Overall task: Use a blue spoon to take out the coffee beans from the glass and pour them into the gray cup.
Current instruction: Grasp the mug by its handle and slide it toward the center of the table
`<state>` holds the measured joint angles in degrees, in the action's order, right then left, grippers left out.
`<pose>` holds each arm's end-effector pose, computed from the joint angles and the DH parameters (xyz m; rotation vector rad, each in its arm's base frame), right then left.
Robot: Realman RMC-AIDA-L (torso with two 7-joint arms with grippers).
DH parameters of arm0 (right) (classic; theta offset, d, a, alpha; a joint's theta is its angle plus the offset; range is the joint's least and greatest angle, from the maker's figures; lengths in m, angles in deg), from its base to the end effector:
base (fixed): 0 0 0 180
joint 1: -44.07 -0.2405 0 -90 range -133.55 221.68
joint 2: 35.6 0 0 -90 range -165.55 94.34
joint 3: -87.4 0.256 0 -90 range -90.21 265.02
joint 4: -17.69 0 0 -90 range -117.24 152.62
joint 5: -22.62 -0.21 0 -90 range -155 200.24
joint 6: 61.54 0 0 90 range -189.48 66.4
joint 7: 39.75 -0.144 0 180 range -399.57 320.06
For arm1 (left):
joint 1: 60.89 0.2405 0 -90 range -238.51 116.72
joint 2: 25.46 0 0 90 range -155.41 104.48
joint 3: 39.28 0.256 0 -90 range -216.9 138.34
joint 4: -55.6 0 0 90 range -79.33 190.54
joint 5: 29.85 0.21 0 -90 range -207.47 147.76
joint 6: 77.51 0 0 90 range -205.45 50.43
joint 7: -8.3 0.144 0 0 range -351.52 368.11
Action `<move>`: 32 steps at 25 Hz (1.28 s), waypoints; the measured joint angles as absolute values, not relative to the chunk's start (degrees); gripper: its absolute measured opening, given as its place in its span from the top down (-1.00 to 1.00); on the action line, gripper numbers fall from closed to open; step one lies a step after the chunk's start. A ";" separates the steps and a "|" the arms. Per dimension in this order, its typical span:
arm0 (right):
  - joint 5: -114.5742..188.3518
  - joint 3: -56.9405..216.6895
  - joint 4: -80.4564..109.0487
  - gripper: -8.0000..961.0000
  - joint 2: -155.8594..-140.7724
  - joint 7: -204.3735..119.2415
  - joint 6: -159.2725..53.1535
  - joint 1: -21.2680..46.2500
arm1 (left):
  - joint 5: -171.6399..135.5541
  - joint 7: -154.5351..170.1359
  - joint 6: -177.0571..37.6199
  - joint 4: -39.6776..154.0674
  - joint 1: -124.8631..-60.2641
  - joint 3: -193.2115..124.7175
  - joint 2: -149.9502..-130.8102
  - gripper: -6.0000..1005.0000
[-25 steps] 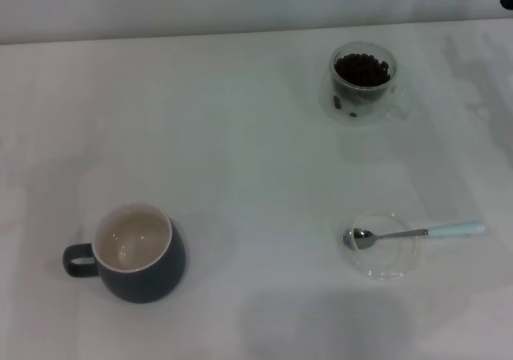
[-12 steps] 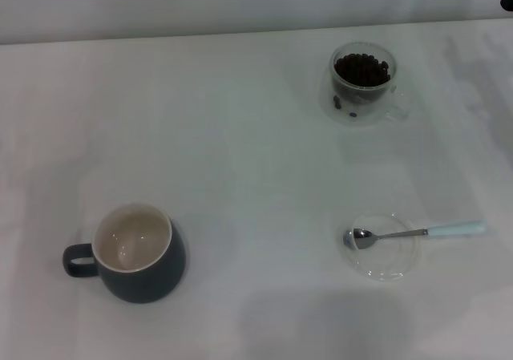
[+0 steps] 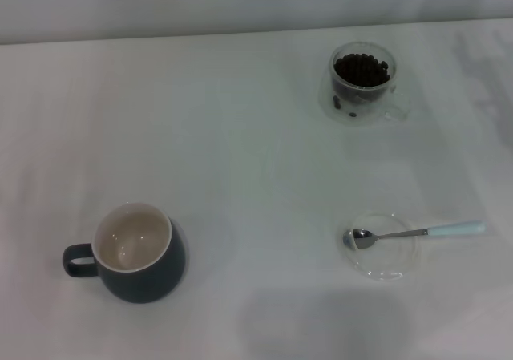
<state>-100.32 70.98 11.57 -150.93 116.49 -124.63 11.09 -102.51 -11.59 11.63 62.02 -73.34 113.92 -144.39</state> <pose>0.3475 0.3820 0.0752 -1.4001 0.5836 0.7416 -0.3633 0.2365 0.0194 -1.3622 -0.5835 -0.9150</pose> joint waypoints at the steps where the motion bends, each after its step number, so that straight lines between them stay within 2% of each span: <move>1: -100.33 71.14 11.31 -0.51 -150.92 116.53 -124.48 10.58 | -98.34 -13.23 13.70 58.98 -71.13 113.93 -144.26 -0.77; 10: -100.34 71.15 10.75 -0.51 -150.88 116.51 -123.86 9.00 | -79.41 -20.89 17.93 46.77 -67.30 113.89 -143.94 -0.77; 18: -100.33 70.83 10.74 -0.51 -150.93 116.52 -123.72 7.99 | -65.22 -20.76 18.25 44.94 -68.07 113.99 -143.86 -0.77; 32: -100.22 70.61 10.75 -0.51 -150.91 116.02 -124.31 8.04 | -62.12 -20.73 10.52 46.20 -72.12 114.66 -144.49 -0.76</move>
<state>-100.22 70.61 10.75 -150.91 116.02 -124.31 8.04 -62.12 -20.73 10.52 46.20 -72.12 114.66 -144.49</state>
